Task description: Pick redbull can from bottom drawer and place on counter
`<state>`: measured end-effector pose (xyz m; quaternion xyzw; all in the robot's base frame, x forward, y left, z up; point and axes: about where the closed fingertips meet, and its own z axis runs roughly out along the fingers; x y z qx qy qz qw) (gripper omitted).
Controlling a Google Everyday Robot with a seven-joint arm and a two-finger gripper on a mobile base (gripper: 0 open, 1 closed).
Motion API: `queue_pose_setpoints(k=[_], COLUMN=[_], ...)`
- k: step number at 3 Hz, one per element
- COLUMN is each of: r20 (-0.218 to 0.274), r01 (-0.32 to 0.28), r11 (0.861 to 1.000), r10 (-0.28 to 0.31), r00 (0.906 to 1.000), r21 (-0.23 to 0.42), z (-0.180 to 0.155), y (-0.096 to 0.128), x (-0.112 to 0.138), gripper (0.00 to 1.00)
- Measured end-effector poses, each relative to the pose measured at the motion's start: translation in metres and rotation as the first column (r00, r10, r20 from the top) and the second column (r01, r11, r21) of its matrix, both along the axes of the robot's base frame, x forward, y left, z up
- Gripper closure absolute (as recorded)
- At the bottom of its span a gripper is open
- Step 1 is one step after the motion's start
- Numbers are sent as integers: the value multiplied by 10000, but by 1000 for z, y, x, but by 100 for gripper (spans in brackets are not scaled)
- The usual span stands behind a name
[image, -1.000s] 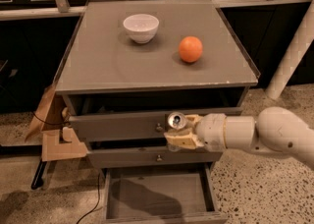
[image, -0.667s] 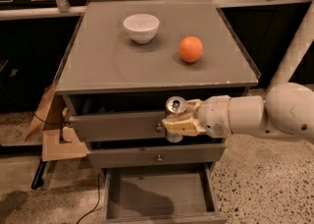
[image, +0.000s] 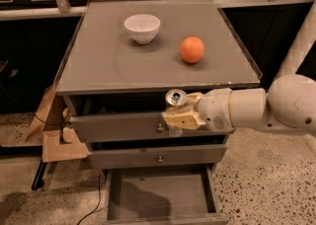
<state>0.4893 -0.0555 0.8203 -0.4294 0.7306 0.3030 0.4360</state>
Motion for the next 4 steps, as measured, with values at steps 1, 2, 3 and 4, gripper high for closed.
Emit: queue_pose_setpoints(k=[1,2,3,4], r20=[-97,-37,342,688], r01=[566,876,874,813], r11=[9984,9960,9959,9961], r10=[-565,-876,-882,-836], r00=[9984,9961,9955,9941], r21=[92,152,234,355], z=[38,70,89,97], y=[5,15,29,41], x=[12,32,64,95], gripper=[100,100,100,100])
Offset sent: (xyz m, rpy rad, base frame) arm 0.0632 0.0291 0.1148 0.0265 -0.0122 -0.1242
